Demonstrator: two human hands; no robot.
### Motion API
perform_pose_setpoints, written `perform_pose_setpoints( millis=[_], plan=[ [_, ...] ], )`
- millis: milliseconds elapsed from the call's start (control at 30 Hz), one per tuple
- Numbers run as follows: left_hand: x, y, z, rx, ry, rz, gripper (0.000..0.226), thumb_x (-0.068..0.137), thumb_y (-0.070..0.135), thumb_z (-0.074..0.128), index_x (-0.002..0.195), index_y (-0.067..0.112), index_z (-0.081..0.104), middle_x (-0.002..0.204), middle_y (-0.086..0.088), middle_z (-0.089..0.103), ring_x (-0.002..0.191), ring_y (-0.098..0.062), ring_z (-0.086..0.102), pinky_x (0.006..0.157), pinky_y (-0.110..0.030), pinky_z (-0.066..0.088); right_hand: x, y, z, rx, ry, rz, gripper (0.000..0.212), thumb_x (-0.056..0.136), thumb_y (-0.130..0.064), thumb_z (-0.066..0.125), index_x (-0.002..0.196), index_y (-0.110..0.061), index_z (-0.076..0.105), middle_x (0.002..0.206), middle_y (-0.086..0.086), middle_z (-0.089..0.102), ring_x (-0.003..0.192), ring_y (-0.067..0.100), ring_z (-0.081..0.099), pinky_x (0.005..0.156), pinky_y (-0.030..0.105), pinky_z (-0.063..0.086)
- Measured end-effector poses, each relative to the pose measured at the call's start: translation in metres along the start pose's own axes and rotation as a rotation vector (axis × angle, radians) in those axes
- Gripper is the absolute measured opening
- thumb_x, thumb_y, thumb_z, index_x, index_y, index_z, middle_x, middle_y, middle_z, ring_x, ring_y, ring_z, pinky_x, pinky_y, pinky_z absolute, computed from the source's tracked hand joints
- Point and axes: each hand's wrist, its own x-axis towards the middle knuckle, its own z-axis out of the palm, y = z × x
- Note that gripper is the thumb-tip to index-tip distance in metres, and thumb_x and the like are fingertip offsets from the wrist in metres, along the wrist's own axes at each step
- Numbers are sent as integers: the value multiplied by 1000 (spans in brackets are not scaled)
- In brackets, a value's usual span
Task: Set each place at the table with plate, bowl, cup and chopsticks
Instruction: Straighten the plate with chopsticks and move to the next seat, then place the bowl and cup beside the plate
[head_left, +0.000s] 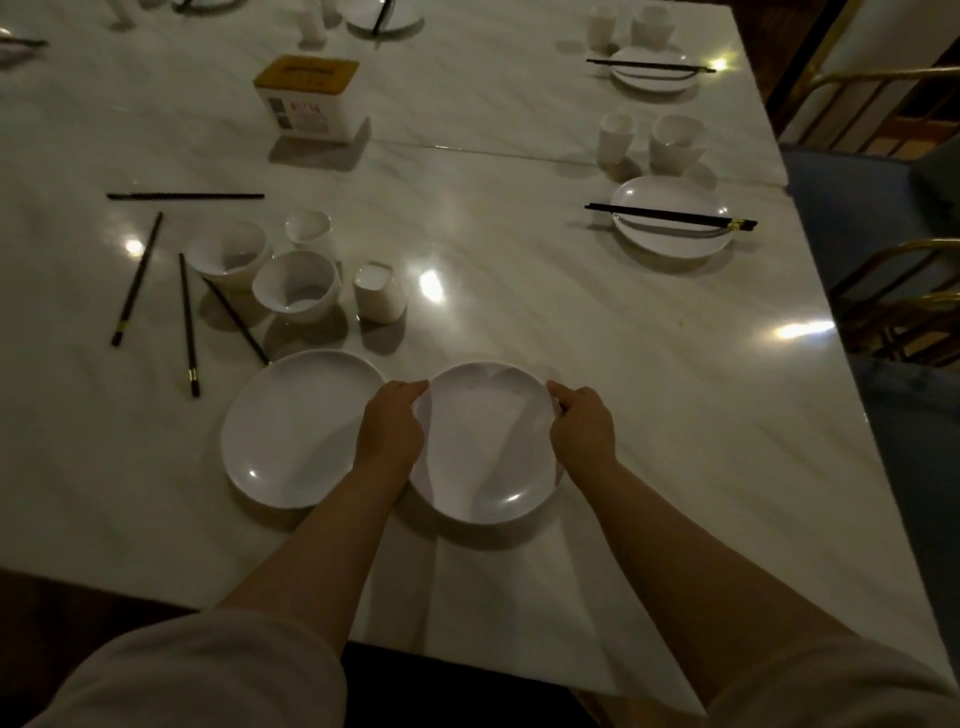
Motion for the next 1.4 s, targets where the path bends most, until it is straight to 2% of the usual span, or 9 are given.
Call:
perform_pose_setpoints(
  millis=[233, 367, 567, 633, 733, 867, 1133, 1267, 1400],
  plan=[
    [4, 1, -19, -28, 15, -39, 40, 91, 2, 51, 130, 13, 58, 130, -9, 58, 119, -24, 55, 98, -27, 40, 6, -26, 5, -163, 49, -115, 46, 93, -6, 42, 137, -16, 50, 127, 14, 51, 119, 33, 41, 99, 33, 35],
    [25, 4, -40, -189, 150, -139, 30, 93, 8, 52, 121, 16, 63, 121, -4, 64, 106, -12, 55, 86, -21, 38, 16, -76, 18, -6, 7, -251, 36, 89, -6, 51, 121, -15, 64, 118, 12, 60, 112, 29, 51, 95, 27, 32],
    [84, -22, -85, -233, 391, -161, 32, 83, 4, 55, 114, 10, 63, 119, -15, 58, 108, -27, 57, 91, -30, 46, 30, -165, 61, 205, -177, -266, 27, 90, -13, 55, 113, -16, 68, 114, 5, 66, 103, 18, 61, 88, 21, 43],
    [102, -33, -101, -244, 429, -178, 40, 81, 4, 55, 121, 10, 59, 127, -17, 52, 113, -28, 56, 97, -38, 48, 38, -191, 83, 286, -226, -211, 28, 91, -18, 56, 117, -15, 66, 116, 7, 67, 106, 21, 62, 97, 31, 47],
    [127, -48, -120, -338, 413, -214, 48, 85, 5, 56, 132, 11, 49, 137, -13, 46, 117, -24, 54, 92, -32, 47, 52, -222, 117, 437, -311, -33, 27, 91, -22, 57, 114, -11, 65, 109, 13, 68, 103, 29, 64, 98, 44, 49],
    [153, -63, -132, -345, 294, -256, 45, 92, 8, 51, 136, 16, 47, 130, -9, 58, 117, -27, 56, 85, -27, 39, 71, -249, 151, 726, -408, 235, 19, 93, -25, 55, 100, -9, 62, 94, 15, 67, 91, 31, 67, 87, 43, 56],
    [153, -74, -136, -453, 329, -289, 37, 80, 5, 64, 116, 15, 58, 106, 3, 63, 90, -10, 57, 67, -15, 40, 75, -259, 166, 644, -248, 224, 23, 89, -10, 54, 110, -7, 61, 101, 16, 69, 88, 29, 67, 86, 46, 56],
    [135, -73, -130, -480, 454, -300, 12, 88, 21, 62, 98, 22, 55, 96, 4, 63, 91, -19, 64, 77, -34, 53, 55, -243, 150, 654, -192, 122, 12, 87, -9, 53, 93, -5, 62, 85, 17, 67, 77, 31, 67, 74, 42, 57],
    [100, -56, -114, -486, 464, -166, 15, 94, 25, 56, 106, 22, 64, 102, 3, 67, 92, -14, 63, 72, -19, 48, 34, -209, 120, 525, -95, 0, 15, 88, -21, 54, 94, -13, 65, 81, 12, 69, 75, 26, 67, 76, 44, 57]
  ],
)
